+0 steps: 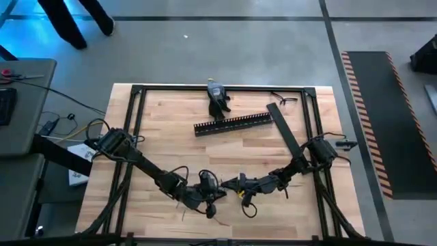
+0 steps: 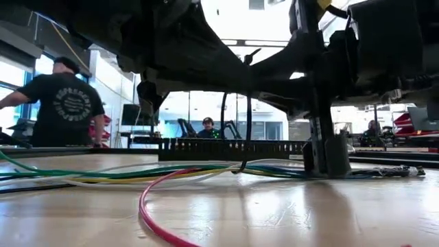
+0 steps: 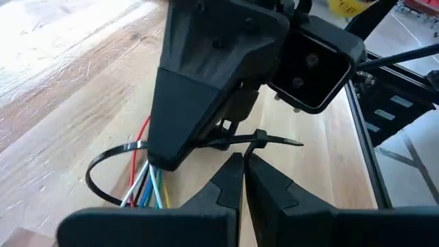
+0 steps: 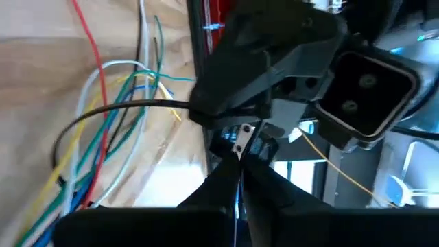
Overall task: Ziptie cables
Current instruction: Wrap the colored loose cables with the black zip tie
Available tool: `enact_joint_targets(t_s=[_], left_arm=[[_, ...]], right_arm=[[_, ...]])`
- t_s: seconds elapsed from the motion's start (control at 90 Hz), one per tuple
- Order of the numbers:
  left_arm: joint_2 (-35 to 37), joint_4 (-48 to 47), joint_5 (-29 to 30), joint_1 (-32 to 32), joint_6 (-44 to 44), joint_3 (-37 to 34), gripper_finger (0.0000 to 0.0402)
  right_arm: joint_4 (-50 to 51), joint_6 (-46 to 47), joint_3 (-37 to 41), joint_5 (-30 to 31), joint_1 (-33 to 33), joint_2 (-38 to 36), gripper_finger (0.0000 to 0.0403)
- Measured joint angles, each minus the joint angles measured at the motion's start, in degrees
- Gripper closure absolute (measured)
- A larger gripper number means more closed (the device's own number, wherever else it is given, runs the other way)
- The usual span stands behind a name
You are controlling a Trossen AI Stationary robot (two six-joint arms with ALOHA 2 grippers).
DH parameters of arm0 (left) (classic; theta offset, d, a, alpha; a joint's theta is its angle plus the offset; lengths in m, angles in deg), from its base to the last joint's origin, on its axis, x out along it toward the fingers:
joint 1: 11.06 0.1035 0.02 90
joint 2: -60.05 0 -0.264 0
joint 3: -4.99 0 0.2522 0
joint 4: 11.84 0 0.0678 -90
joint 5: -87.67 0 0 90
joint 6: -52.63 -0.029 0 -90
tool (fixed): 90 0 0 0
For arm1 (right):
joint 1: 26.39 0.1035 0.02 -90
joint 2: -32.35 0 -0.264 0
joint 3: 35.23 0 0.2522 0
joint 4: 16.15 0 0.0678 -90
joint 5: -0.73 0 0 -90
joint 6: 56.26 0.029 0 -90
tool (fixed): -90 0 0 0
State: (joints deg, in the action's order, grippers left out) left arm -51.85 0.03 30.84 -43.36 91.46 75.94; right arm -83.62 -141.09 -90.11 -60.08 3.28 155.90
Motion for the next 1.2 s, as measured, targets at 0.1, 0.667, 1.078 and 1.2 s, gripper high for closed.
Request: enact_joint_targets(t_s=[0.1,0.667,1.078,1.2], left_arm=[[0.0,-0.43,0.13,0.02,0.15,0.0,0.0402],[0.0,-0.43,-0.26,-0.03,0.58,0.0,0.0402],[0.0,-0.74,0.31,0.04,1.05,0.0,0.0402],[0.0,-0.74,0.29,0.04,1.05,0.0,0.0402]], right_arm=[[-1.38,-1.14,0.0,0.74,0.0,0.0,0.0403],[-0.92,-1.19,0.0,2.17,4.86,0.0,0.0403],[-0.29,4.17,0.0,3.17,3.3,-0.02,0.0403],[0.01,6.87,0.0,2.09,2.55,-0.02,0.0393]])
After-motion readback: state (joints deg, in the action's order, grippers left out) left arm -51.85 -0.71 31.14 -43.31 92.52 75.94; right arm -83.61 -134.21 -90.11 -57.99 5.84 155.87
